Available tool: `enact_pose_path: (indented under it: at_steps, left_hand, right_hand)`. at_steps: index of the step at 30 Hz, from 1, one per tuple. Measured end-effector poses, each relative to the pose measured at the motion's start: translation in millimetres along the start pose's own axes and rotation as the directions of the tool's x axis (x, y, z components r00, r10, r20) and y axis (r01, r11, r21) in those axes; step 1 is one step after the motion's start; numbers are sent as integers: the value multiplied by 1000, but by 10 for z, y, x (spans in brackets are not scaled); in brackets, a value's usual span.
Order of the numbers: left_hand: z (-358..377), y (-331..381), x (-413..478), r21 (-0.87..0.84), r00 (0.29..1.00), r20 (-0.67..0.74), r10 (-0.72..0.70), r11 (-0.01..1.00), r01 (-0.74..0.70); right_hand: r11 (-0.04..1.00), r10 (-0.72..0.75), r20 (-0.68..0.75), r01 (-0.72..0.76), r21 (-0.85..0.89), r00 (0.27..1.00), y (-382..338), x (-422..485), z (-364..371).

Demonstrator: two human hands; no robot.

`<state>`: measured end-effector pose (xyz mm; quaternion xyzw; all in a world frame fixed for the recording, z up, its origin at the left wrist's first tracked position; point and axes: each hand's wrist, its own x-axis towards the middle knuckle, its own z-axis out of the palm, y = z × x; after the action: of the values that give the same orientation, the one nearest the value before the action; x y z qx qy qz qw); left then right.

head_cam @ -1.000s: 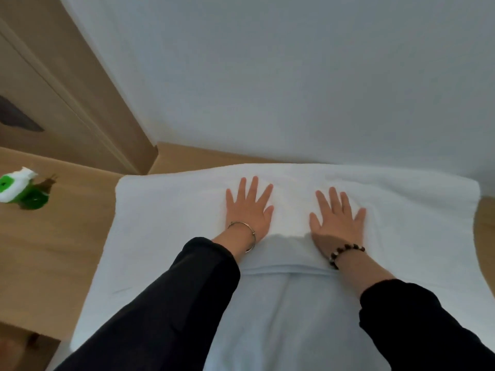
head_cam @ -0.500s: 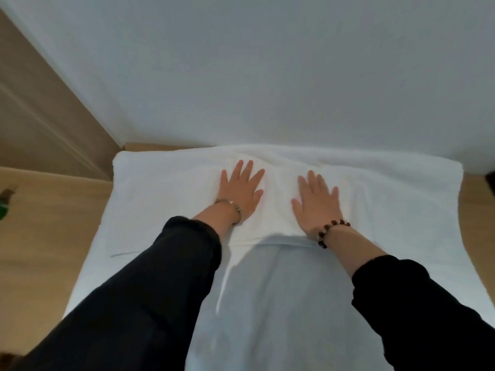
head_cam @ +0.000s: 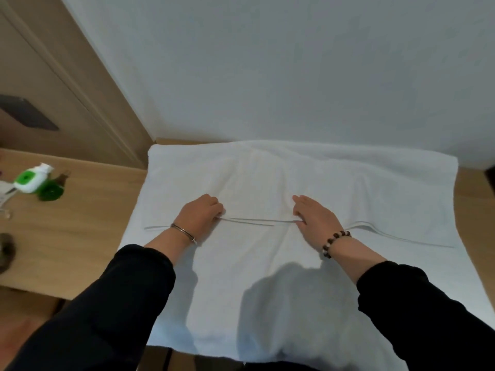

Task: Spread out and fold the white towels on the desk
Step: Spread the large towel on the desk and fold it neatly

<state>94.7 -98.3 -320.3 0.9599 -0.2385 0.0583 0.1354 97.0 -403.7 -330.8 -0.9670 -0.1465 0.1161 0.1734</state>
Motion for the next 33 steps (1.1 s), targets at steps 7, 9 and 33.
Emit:
enact_pose_path:
  at_steps: [7, 9, 33]
  left_hand:
    - [-15, -95, -128, 4, 998, 26, -55, 998, 55]
    - [-47, -119, -151, 50, 998, 23, -64, 997, 62]
    - [-346, -925, -838, -321, 587, 105, -803, 531, 784]
  right_hand:
    - [959, -134, -114, 100, -264, 984, -193, -163, -8]
    - [957, -54, -33, 42, -286, 998, -171, -190, 37]
    - [974, -172, 20, 173, -147, 985, -1282, 418, 471]
